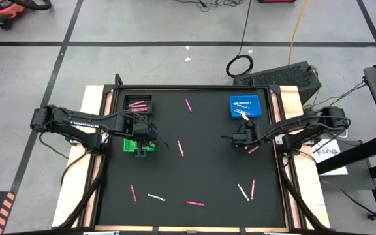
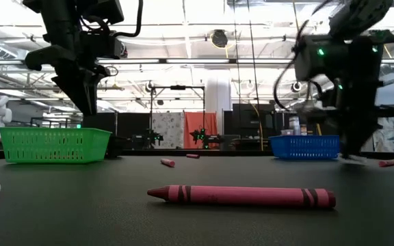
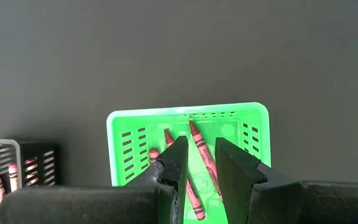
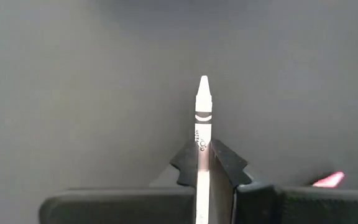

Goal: Sort crayons
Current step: Put the white crayon into the blue bin

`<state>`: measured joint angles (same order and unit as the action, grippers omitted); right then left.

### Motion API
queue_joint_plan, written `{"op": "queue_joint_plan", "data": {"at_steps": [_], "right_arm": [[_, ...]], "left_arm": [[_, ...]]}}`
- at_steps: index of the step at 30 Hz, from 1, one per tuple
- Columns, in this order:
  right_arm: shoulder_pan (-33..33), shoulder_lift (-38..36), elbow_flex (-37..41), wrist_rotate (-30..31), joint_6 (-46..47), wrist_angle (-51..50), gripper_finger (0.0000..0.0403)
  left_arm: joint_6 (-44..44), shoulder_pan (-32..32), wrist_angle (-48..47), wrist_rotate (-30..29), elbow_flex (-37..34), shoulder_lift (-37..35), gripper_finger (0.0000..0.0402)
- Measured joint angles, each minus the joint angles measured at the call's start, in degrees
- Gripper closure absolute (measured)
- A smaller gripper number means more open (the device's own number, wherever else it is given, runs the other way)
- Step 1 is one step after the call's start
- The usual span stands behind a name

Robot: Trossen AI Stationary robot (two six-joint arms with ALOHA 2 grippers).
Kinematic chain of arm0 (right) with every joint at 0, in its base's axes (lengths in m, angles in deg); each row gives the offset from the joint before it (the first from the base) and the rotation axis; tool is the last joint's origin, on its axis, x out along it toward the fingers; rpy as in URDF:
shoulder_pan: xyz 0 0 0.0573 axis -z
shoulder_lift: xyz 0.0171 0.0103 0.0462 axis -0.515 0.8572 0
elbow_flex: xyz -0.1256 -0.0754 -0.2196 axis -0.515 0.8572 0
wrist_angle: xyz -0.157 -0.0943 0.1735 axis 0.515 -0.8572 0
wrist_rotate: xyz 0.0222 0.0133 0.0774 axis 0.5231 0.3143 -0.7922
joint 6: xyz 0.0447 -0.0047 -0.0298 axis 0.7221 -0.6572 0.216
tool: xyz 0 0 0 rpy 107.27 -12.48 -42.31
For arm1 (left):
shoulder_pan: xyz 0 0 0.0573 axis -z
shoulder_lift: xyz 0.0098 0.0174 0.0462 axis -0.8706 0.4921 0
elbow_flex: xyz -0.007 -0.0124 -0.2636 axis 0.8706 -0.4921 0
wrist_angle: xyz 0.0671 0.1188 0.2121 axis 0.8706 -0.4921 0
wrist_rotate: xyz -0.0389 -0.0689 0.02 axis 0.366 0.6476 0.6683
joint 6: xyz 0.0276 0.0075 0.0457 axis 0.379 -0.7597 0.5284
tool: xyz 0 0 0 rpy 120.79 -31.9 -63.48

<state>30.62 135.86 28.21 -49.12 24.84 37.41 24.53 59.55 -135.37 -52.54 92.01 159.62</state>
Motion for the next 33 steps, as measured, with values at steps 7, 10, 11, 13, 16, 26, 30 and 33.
{"op": "queue_joint_plan", "data": {"at_steps": [7,10,11,13,16,26,30,33], "right_arm": [[0.5,-5.0,-4.4,6.9,-5.1,-2.9,0.0401],[2.5,-7.6,-5.8,10.3,-8.2,-5.2,0.0401],[3.3,-8.4,-6.1,11.3,-9.5,-5.4,0.0401],[5.4,-9.8,-6.2,12.6,-12.8,-4.9,0.0401],[9.5,-10.6,-6.3,13.1,-19.4,-4.8,0.0401],[24.3,-10.6,-6.3,12.8,-47.4,3.6,0.0401],[29.0,-10.6,-6.3,9.2,-59.0,8.7,0.0401],[31.9,-10.6,-6.3,4.5,-67.2,10.8,0.0401]], "left_arm": [[0.0,0.0,0.1,0.0,0.0,0.0,0.0326],[0.0,0.0,0.2,0.0,0.0,0.0,0.0326],[0.0,0.0,0.3,0.0,0.0,0.0,0.0326],[0.0,0.0,0.6,0.0,0.0,0.0,0.0326],[0.0,0.0,1.4,0.0,0.0,0.0,0.0326],[-0.1,0.0,1.6,0.0,0.0,0.0,0.0326],[-0.1,0.0,1.6,0.0,0.0,0.0,0.0326],[-0.2,0.0,1.6,0.0,0.0,0.0,0.0326]]}}
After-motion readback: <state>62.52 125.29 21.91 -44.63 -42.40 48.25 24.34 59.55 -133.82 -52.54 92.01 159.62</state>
